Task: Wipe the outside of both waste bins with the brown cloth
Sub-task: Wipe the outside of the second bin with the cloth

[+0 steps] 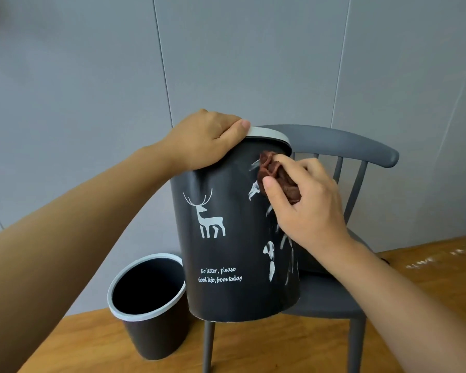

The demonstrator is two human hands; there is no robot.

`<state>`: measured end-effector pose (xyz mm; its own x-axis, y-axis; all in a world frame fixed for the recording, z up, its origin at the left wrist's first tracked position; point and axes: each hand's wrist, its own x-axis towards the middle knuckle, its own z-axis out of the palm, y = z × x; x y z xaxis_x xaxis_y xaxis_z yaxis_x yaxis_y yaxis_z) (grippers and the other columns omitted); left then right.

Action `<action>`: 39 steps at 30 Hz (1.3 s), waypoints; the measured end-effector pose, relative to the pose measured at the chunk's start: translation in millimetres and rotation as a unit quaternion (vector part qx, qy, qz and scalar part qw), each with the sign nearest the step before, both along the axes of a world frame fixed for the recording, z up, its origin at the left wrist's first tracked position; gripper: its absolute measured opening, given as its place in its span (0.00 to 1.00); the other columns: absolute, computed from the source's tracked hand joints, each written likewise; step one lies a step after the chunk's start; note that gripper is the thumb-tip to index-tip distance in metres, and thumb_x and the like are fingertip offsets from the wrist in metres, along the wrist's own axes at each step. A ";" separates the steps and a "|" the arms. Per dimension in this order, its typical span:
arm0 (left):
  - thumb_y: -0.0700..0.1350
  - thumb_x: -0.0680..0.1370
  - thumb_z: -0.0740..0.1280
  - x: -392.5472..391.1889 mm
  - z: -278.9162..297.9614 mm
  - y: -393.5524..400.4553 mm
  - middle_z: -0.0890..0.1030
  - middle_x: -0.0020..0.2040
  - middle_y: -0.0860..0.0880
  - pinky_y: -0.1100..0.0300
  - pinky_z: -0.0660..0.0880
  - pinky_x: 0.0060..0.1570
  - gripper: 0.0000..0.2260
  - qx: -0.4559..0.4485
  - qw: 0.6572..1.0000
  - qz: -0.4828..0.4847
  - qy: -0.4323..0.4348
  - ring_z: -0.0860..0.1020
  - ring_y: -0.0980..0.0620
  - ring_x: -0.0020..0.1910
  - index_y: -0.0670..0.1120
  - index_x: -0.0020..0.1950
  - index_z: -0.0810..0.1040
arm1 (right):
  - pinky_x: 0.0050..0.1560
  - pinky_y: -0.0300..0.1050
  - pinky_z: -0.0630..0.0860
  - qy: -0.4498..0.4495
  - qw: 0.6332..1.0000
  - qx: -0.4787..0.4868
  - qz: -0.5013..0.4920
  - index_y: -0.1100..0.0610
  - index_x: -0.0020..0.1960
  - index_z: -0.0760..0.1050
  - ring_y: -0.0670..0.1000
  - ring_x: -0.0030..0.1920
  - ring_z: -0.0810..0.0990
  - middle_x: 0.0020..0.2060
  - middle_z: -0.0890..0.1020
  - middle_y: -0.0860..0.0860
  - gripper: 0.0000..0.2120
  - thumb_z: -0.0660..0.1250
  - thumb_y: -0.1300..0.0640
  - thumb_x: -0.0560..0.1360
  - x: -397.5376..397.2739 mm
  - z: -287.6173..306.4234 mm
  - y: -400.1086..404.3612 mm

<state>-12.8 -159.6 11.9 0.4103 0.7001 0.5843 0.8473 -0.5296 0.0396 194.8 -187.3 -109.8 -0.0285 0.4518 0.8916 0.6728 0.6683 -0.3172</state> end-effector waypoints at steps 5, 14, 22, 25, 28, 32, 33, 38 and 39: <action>0.55 0.85 0.55 3.2 -4.3 3.4 0.67 0.27 0.49 0.53 0.64 0.34 0.22 0.037 0.999 0.001 -0.025 0.67 0.49 0.30 0.47 0.34 0.61 | 0.42 0.55 0.79 -0.034 0.999 0.030 -0.003 0.52 0.67 0.80 0.53 0.43 0.76 0.46 0.72 0.49 0.19 0.67 0.44 0.80 0.7 -10.8 -8.5; 0.55 0.85 0.56 1.9 -6.5 5.9 0.65 0.27 0.48 0.52 0.61 0.32 0.22 0.035 0.998 -0.001 -0.047 0.65 0.49 0.30 0.47 0.33 0.60 | 0.39 0.45 0.74 -0.180 0.981 0.041 0.056 0.56 0.57 0.83 0.52 0.40 0.76 0.42 0.77 0.50 0.14 0.71 0.50 0.74 11.1 -21.0 -32.0; 0.55 0.85 0.56 0.4 -6.2 7.5 0.63 0.27 0.49 0.51 0.60 0.33 0.22 0.026 0.997 0.000 -0.069 0.63 0.49 0.30 0.47 0.33 0.59 | 0.40 0.42 0.70 -0.343 0.925 -0.001 0.165 0.53 0.52 0.83 0.48 0.38 0.72 0.39 0.76 0.46 0.11 0.73 0.51 0.71 6.0 -36.1 -64.8; 0.55 0.84 0.56 -2.5 -7.1 6.3 0.63 0.27 0.49 0.52 0.60 0.33 0.22 0.028 0.997 -0.002 -0.073 0.62 0.51 0.29 0.47 0.33 0.59 | 0.39 0.43 0.71 -0.393 0.900 -0.022 0.186 0.51 0.50 0.82 0.47 0.36 0.71 0.37 0.74 0.44 0.09 0.73 0.50 0.70 9.8 -48.7 -76.0; 0.56 0.84 0.56 -3.7 -7.7 4.9 0.62 0.27 0.49 0.52 0.60 0.33 0.22 0.030 0.996 -0.007 -0.079 0.62 0.51 0.29 0.47 0.33 0.59 | 0.40 0.43 0.73 -0.275 0.952 -0.007 0.133 0.54 0.54 0.83 0.49 0.38 0.75 0.39 0.77 0.46 0.11 0.73 0.53 0.73 12.4 -41.1 -63.0; 0.55 0.84 0.56 -3.5 -7.5 5.9 0.62 0.28 0.48 0.54 0.58 0.32 0.22 0.036 0.997 0.001 -0.074 0.62 0.50 0.29 0.46 0.33 0.59 | 0.41 0.42 0.72 -0.284 0.945 -0.015 0.161 0.55 0.54 0.84 0.49 0.37 0.74 0.39 0.76 0.47 0.11 0.73 0.55 0.72 14.5 -46.0 -62.1; 0.55 0.84 0.56 -2.6 -7.4 5.8 0.62 0.28 0.48 0.54 0.58 0.32 0.22 0.038 0.997 0.000 -0.071 0.62 0.50 0.29 0.46 0.33 0.59 | 0.40 0.42 0.70 -0.324 0.928 -0.017 0.183 0.54 0.52 0.84 0.49 0.37 0.72 0.37 0.75 0.47 0.10 0.73 0.55 0.72 14.3 -52.5 -67.4; 0.56 0.83 0.55 4.8 -7.0 5.1 0.64 0.28 0.47 0.51 0.61 0.34 0.22 0.049 0.997 -0.018 -0.050 0.63 0.48 0.30 0.47 0.34 0.60 | 0.41 0.40 0.73 -0.292 0.940 -0.007 0.174 0.53 0.53 0.84 0.48 0.37 0.75 0.39 0.77 0.46 0.11 0.74 0.54 0.71 22.6 -42.8 -65.4; 0.56 0.83 0.55 5.7 -7.2 5.3 0.64 0.28 0.47 0.51 0.61 0.34 0.22 0.050 0.997 -0.021 -0.048 0.63 0.48 0.30 0.47 0.33 0.59 | 0.43 0.39 0.74 -0.237 0.959 -0.003 0.156 0.53 0.55 0.84 0.47 0.39 0.76 0.41 0.79 0.46 0.13 0.74 0.53 0.72 25.4 -33.7 -60.5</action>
<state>-7.1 -154.2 4.8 0.3762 0.6192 0.6892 0.8193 -0.5698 0.0647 220.2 -247.8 -143.6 -0.5643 0.3610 0.7425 0.5107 0.8592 -0.0297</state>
